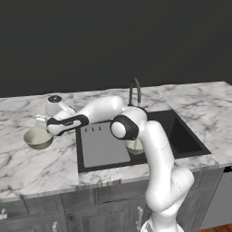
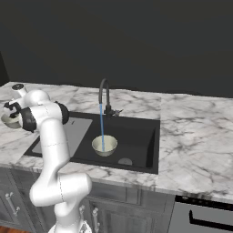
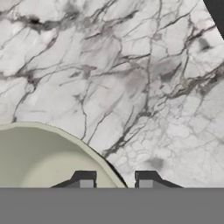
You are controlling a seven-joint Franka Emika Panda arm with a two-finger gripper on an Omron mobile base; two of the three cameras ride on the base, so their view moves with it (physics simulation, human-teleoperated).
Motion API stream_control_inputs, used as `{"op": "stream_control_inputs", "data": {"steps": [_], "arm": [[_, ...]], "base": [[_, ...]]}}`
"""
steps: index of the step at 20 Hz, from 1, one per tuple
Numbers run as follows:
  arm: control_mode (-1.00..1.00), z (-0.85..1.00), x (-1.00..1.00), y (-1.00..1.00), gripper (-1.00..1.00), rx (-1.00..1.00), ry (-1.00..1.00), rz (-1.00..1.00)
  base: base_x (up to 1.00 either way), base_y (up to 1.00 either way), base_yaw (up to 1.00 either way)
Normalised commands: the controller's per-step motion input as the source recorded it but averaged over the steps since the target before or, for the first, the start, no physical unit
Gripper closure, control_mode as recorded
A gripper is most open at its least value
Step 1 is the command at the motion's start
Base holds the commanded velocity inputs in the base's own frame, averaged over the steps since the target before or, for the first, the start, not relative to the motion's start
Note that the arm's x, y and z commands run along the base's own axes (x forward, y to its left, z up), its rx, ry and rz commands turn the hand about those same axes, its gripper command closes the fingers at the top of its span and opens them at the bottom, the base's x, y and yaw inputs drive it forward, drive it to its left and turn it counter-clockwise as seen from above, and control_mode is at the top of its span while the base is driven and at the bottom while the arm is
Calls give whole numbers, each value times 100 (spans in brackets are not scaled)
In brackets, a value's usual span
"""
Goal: Rinse each bowl for a few seconds and place them down in the sink or on the counter.
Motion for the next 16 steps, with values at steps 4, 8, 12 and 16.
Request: {"op": "stream_control_inputs", "data": {"steps": [4,8,12,16], "arm": [[-100,8,-14,1,100,-1,-2,1],[-100,16,-14,-6,100,0,-1,1],[-100,21,-20,-30,100,1,-3,1],[-100,22,-25,-45,100,4,-6,0]], "base": [[0,0,0],[0,0,0],[0,0,0],[0,0,0]]}}
